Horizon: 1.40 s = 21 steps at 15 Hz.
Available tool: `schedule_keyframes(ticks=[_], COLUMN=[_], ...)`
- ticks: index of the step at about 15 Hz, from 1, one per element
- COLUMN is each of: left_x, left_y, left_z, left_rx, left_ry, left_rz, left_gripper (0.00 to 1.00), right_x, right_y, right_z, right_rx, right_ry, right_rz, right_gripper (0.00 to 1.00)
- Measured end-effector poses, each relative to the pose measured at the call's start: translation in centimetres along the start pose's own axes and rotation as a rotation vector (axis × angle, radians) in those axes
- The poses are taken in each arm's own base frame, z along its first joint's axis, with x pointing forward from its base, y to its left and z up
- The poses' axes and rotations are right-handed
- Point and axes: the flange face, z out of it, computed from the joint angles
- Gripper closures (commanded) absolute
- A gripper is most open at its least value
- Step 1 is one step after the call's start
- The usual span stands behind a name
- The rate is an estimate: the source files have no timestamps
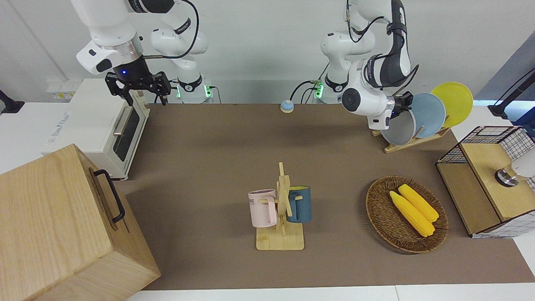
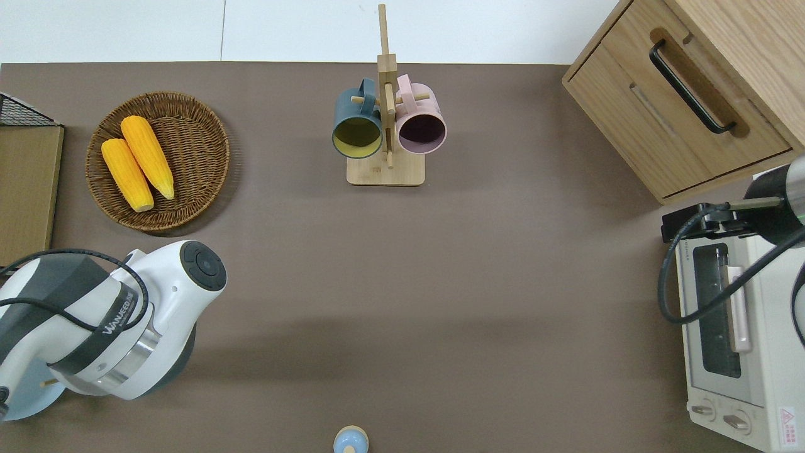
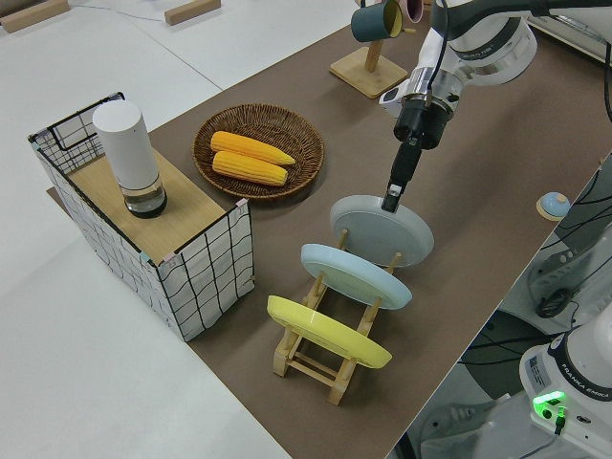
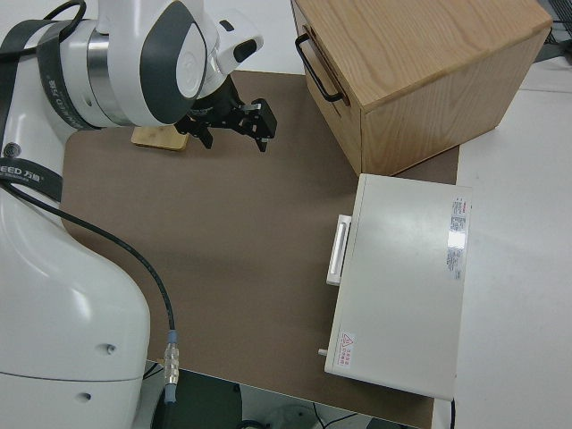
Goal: Pick gray plate from table and place it on lower plate rack with left arm
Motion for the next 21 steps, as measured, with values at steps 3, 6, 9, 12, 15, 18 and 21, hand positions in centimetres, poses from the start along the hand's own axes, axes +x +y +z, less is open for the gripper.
schedule_keyframes(ticks=[3, 6, 9, 12, 15, 18, 21], left_x=[0.1, 0.1, 0.2, 0.3, 0.8, 1.4, 2.0], left_y=[0.1, 0.0, -0.1, -0.3, -1.0, -2.1, -3.4], left_z=[0.1, 0.1, 0.1, -0.1, -0.8, -2.1, -3.8], left_rx=[0.005, 0.009, 0.016, 0.016, 0.004, -0.047, -0.132], left_ry=[0.003, 0.006, 0.013, 0.017, 0.027, 0.02, -0.003], left_rz=[0.001, 0.001, -0.002, -0.01, -0.029, -0.06, -0.09], left_gripper=[0.56, 0.0, 0.0, 0.0, 0.0, 0.0, 0.0], right_x=[0.0, 0.0, 0.0, 0.0, 0.0, 0.0, 0.0], right_y=[0.0, 0.0, 0.0, 0.0, 0.0, 0.0, 0.0], right_z=[0.0, 0.0, 0.0, 0.0, 0.0, 0.0, 0.0], right_rx=[0.0, 0.0, 0.0, 0.0, 0.0, 0.0, 0.0], right_ry=[0.0, 0.0, 0.0, 0.0, 0.0, 0.0, 0.0], right_rz=[0.0, 0.0, 0.0, 0.0, 0.0, 0.0, 0.0], right_gripper=[0.017, 0.017, 0.017, 0.017, 0.017, 0.017, 0.017])
